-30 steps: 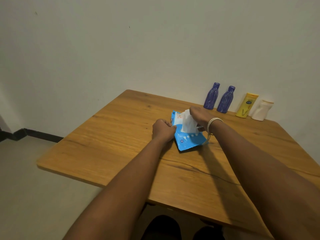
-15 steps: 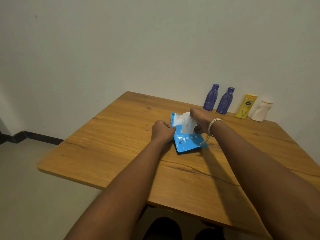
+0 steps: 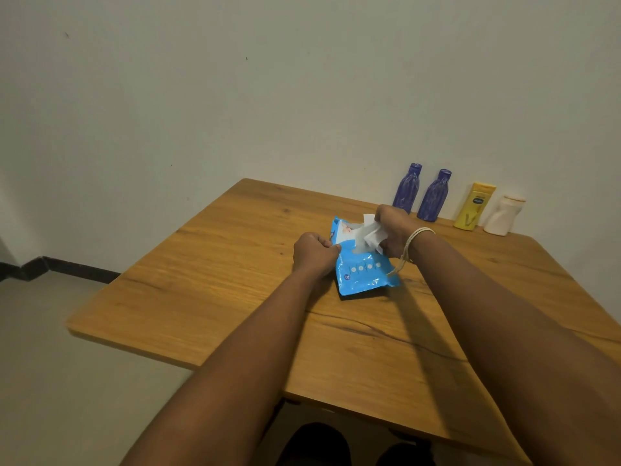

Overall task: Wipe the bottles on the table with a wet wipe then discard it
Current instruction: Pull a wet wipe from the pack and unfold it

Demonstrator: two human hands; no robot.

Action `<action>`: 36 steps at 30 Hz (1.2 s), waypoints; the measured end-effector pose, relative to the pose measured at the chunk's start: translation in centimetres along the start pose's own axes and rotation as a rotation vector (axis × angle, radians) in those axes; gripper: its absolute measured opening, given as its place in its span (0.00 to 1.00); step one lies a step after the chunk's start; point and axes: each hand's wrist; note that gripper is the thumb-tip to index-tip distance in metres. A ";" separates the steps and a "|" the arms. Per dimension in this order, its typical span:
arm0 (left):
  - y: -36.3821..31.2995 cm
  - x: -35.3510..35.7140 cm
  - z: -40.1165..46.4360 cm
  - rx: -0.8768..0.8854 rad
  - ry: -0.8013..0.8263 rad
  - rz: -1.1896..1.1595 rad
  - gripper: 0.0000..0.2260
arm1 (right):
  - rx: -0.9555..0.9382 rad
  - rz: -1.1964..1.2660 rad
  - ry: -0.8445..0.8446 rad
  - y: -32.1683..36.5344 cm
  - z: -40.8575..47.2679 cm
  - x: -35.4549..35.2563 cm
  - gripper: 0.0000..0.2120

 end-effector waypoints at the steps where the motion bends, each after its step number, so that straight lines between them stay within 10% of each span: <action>1: 0.0 0.0 0.0 0.003 0.002 0.001 0.10 | 0.011 -0.008 0.001 0.0 0.2 -0.1 0.06; 9: -0.1 -0.4 0.0 0.034 -0.021 0.090 0.08 | -0.157 -0.412 -0.145 -0.5 1.0 -0.5 0.14; 18: 0.3 0.1 0.2 0.028 -0.051 -0.001 0.09 | -0.248 -0.075 -0.086 0.6 0.0 -1.8 0.25; 24: -0.1 0.1 -0.1 0.004 -0.034 0.008 0.09 | -0.221 0.144 -0.008 1.3 -0.4 -2.7 0.10; 36: -0.7 0.0 -0.4 0.009 -0.076 0.165 0.12 | -0.261 -0.009 -0.066 1.3 -1.2 -3.5 0.21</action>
Point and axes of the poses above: each hand's wrist, its own z-axis towards the middle knuckle, its own x-axis out of the palm, y = z × x, and after that the axes turned 11 degrees about y, right-handed
